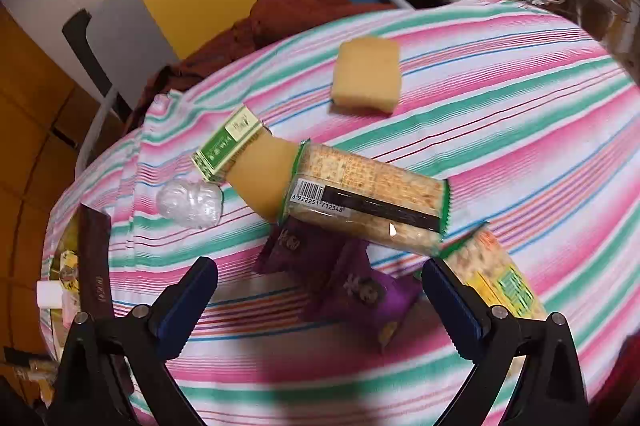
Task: Organize objects
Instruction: 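Withdraw both tools from the tray back toward the table items, then grasp the purple snack packet with the left tool while the right tool grasps the clear snack bag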
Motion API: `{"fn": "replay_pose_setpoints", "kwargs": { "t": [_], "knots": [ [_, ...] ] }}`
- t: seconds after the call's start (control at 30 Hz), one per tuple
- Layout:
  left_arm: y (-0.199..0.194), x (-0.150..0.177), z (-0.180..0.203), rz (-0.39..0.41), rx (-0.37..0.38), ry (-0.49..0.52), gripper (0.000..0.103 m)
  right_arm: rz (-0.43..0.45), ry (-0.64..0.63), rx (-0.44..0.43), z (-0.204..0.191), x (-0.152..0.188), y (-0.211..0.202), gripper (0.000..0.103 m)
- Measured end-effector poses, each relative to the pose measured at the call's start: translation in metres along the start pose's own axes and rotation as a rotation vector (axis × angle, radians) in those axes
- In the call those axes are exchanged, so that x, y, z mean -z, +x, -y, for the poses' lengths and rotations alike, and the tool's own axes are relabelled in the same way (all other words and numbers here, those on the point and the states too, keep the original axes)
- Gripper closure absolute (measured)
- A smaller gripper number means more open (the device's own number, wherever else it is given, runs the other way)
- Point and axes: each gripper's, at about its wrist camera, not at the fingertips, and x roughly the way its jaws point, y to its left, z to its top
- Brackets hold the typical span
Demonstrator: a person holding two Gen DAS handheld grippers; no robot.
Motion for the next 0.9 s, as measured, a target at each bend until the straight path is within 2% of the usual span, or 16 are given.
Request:
{"fn": "replay_pose_setpoints", "kwargs": {
  "t": [0.1,0.13,0.17,0.23,0.27,0.3,0.37,0.53,0.6,0.7,0.77,0.83,0.9],
  "knots": [
    [0.002,0.002,-0.002,-0.009,0.007,-0.007,0.021,-0.060,0.000,-0.071,0.001,0.003,0.011,0.000],
    [0.003,0.002,-0.002,-0.012,0.006,-0.009,0.021,-0.077,-0.008,-0.112,-0.002,0.006,0.010,0.000],
    [0.004,0.002,-0.003,-0.014,0.007,-0.012,0.021,-0.092,-0.014,-0.191,-0.004,0.009,0.007,0.001],
    [0.006,0.000,-0.004,-0.020,0.007,-0.015,0.021,-0.070,-0.023,-0.288,-0.008,0.012,-0.004,0.001],
    [0.007,0.000,-0.003,-0.022,0.007,-0.014,0.021,-0.025,-0.019,-0.324,-0.007,0.011,-0.015,0.001],
    [0.008,-0.001,-0.003,-0.025,0.007,-0.010,0.021,0.001,-0.006,-0.332,-0.003,0.011,-0.020,0.001],
    [0.012,-0.002,-0.001,-0.036,0.001,-0.001,0.021,0.050,0.055,-0.296,0.012,0.009,-0.026,0.001],
    [0.025,-0.008,0.002,-0.062,-0.006,0.002,0.021,0.072,0.147,-0.138,0.035,0.006,-0.025,0.001],
    [0.030,-0.013,0.005,-0.073,-0.015,-0.004,0.021,0.108,0.195,-0.079,0.047,0.003,-0.031,0.001],
    [0.036,-0.024,0.017,-0.066,-0.013,0.028,0.021,0.206,0.295,-0.097,0.069,0.003,-0.051,0.001],
    [0.041,-0.035,0.025,-0.059,0.003,0.043,0.021,0.275,0.353,-0.063,0.082,0.005,-0.065,0.001],
    [0.046,-0.043,0.033,-0.050,-0.002,0.067,0.021,0.312,0.407,-0.069,0.094,0.009,-0.073,0.001],
    [0.055,-0.053,0.039,-0.059,0.021,0.082,0.027,0.329,0.460,-0.081,0.104,0.012,-0.077,0.001]
  ]
}}
